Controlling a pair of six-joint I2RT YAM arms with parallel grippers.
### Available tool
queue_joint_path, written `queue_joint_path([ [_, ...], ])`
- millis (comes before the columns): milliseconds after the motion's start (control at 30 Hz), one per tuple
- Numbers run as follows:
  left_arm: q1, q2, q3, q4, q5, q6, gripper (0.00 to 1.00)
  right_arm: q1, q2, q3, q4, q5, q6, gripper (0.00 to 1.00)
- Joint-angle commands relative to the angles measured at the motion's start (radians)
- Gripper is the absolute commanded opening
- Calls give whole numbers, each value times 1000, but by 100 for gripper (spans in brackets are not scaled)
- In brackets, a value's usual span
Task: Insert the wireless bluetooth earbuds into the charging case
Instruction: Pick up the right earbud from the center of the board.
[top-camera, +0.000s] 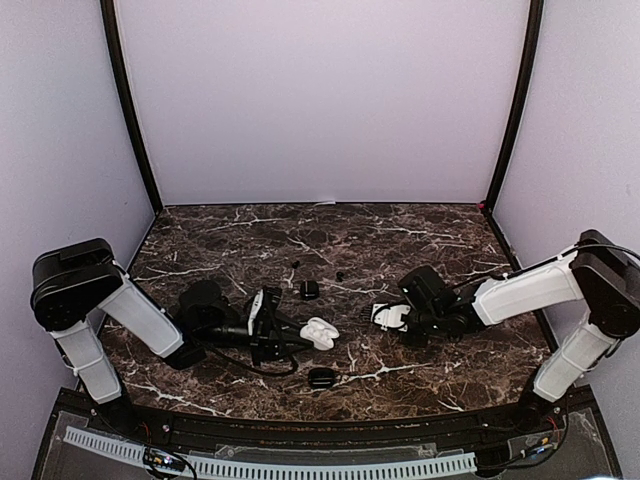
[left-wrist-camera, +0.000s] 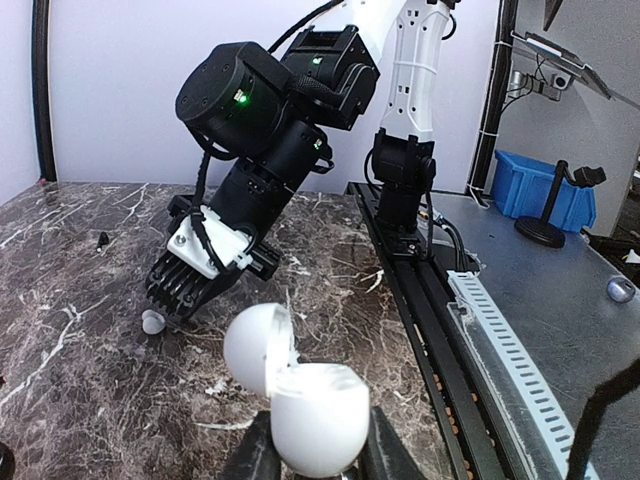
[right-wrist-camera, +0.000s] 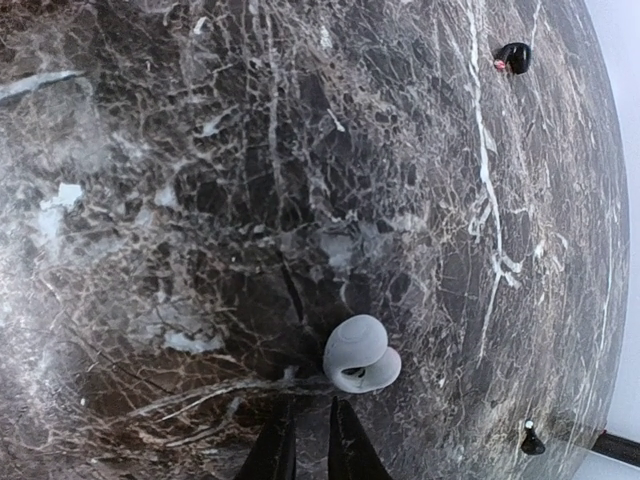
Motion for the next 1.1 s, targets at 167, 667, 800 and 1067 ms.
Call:
queue_joint_path([
  [167, 3, -44, -16, 22, -1, 22, 24, 5, 68, 43, 23, -2, -26, 18],
  [667, 3, -48, -17, 27, 7, 14, 24, -21, 97, 83, 1, -39, -34, 20],
  [800, 3, -50, -17, 23, 7, 17, 24, -28, 105, 98, -9, -43, -38, 20],
  [1067, 2, -53, -17, 19, 5, 19, 24, -42, 105, 113, -5, -48, -42, 17],
])
